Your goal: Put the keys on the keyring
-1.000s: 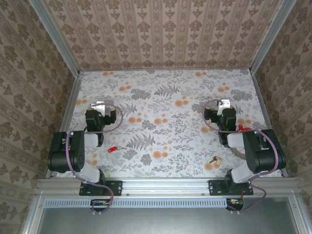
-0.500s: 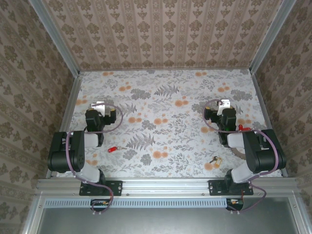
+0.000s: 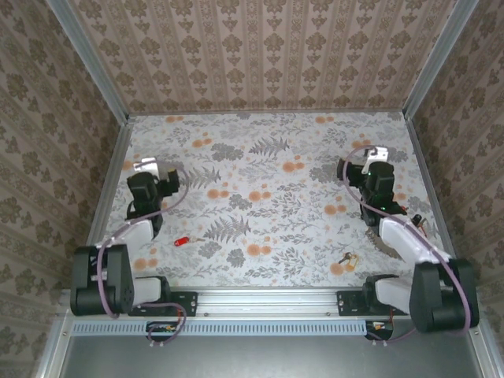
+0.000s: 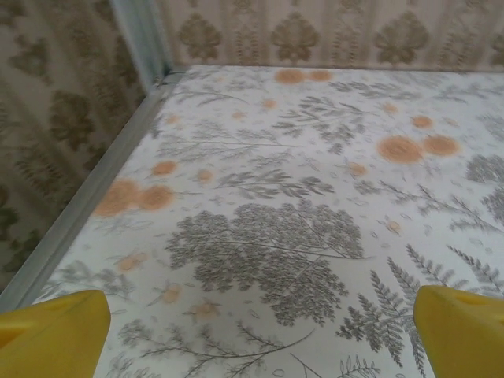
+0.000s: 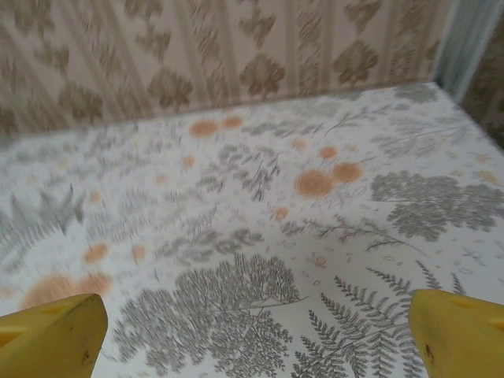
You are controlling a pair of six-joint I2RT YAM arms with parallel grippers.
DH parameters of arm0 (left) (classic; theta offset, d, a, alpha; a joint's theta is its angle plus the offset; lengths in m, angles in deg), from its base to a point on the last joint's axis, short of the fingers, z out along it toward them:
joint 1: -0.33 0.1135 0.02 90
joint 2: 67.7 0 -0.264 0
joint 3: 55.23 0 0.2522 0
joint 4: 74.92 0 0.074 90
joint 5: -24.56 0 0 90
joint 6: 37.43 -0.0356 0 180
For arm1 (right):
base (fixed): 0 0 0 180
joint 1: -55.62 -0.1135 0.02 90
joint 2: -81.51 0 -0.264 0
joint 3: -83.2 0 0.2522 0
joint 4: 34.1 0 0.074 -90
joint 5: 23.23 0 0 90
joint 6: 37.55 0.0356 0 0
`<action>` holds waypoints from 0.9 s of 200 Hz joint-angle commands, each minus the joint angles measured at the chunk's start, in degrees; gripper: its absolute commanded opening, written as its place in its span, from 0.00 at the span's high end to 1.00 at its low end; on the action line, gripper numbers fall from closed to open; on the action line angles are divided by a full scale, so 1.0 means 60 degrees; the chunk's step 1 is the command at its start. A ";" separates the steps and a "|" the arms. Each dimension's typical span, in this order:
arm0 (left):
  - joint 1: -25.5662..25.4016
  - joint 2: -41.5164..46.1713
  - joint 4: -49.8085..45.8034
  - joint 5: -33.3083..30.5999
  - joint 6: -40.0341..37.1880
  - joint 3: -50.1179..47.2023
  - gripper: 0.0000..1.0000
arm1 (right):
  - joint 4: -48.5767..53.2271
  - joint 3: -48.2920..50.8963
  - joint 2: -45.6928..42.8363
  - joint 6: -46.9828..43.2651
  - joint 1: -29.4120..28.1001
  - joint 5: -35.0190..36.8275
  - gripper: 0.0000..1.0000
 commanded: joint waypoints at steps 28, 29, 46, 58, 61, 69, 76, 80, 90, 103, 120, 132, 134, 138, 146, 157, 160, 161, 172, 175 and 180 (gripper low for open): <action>0.0112 0.0903 -0.5721 -0.0589 0.3512 0.2450 0.00 | 0.4692 -0.0320 -0.1533 0.2908 0.0320 0.0812 0.00; 0.0122 0.0904 -0.5724 -0.0470 0.3513 0.2467 0.00 | 0.4756 -0.0333 -0.1535 0.2957 0.0353 0.0812 0.00; 0.0159 0.0976 -0.5346 0.1213 0.3541 0.2547 0.00 | 0.5854 -0.0607 -0.1303 0.3737 0.0965 0.0621 0.00; 0.0130 0.0983 -0.4716 0.2294 0.3705 0.2449 0.00 | 0.6440 -0.0812 -0.0980 0.4060 0.1458 0.0324 0.00; 0.0105 0.0976 -0.4550 0.2519 0.3749 0.2435 0.00 | 0.6555 -0.0847 -0.0895 0.4118 0.1568 0.0235 0.01; -0.0009 0.0904 -0.4210 0.2959 0.3902 0.2451 0.00 | 0.6768 -0.0953 -0.0657 0.4202 0.1867 -0.0045 0.01; -0.0163 0.0792 -0.4052 0.3220 0.4028 0.2525 0.00 | 0.6892 -0.1036 -0.0463 0.4240 0.2086 -0.0236 0.00; -0.0274 0.0706 -0.4002 0.3326 0.4095 0.2579 0.00 | 0.6969 -0.1060 -0.0356 0.4269 0.2182 -0.0290 0.00; -0.0684 0.0444 -0.3974 0.3518 0.4103 0.2784 0.00 | 0.7113 -0.1114 -0.0136 0.4375 0.2417 -0.0413 0.00; -0.1427 0.0092 -0.4081 0.3575 0.3962 0.3116 0.00 | 0.7205 -0.1082 0.0096 0.4534 0.2780 -0.0616 0.00; -0.2513 -0.0397 -0.4455 0.3179 0.3446 0.3638 0.00 | 0.7139 -0.0955 0.0299 0.4691 0.3242 -0.1022 0.01; -0.3208 -0.0717 -0.4818 0.2702 0.2985 0.4008 0.00 | 0.7127 -0.0960 0.0477 0.4634 0.3394 -0.1311 0.01; -0.3284 -0.0760 -0.4885 0.2628 0.2928 0.4080 0.00 | 0.7140 -0.0968 0.0504 0.4633 0.3422 -0.1323 0.01; -0.3481 -0.0878 -0.4994 0.2486 0.2810 0.4200 0.00 | 0.7193 -0.0995 0.0571 0.4633 0.3434 -0.1326 0.01; -0.3782 -0.1080 -0.5176 0.2251 0.2621 0.4423 0.00 | 0.7313 -0.1040 0.0703 0.4647 0.3470 -0.1323 0.01; -0.4067 -0.1275 -0.5244 0.2084 0.2506 0.4651 0.00 | 0.7365 -0.1061 0.0871 0.4648 0.3483 -0.1366 0.01; -0.4096 -0.1321 -0.5224 0.2074 0.2469 0.4683 0.00 | 0.7381 -0.1074 0.0913 0.4647 0.3489 -0.1374 0.02; -0.4106 -0.1336 -0.5219 0.2063 0.2464 0.4696 0.00 | 0.7382 -0.1083 0.0926 0.4647 0.3483 -0.1387 0.02; -0.4371 -0.1419 -0.5117 0.2040 0.2381 0.4761 0.00 | 0.7336 -0.1063 0.1068 0.4629 0.3490 -0.1558 0.02; -0.4457 -0.1445 -0.5069 0.2041 0.2358 0.4779 0.00 | 0.7326 -0.1052 0.1106 0.4625 0.3490 -0.1604 0.02; -0.4523 -0.1470 -0.5027 0.2025 0.2344 0.4803 0.00 | 0.7308 -0.1056 0.1170 0.4605 0.3483 -0.1691 0.02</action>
